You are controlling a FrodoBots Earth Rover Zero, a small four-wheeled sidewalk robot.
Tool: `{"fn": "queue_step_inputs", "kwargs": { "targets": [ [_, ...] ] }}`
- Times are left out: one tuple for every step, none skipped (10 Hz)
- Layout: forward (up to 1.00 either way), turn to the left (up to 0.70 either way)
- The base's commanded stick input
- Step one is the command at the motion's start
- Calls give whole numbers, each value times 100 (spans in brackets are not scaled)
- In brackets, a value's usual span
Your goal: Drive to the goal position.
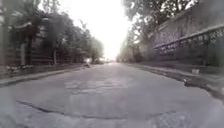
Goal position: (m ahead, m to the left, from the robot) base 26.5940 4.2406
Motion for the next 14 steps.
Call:
{"fn": "queue_step_inputs", "kwargs": {
  "targets": [
    [100,2],
    [100,2],
    [100,2],
    [100,2],
    [100,2],
    [100,2],
    [100,-23],
    [100,-38],
    [100,-38],
    [100,-38],
    [100,-35],
    [100,-6],
    [100,2],
    [100,2]
  ]
}}
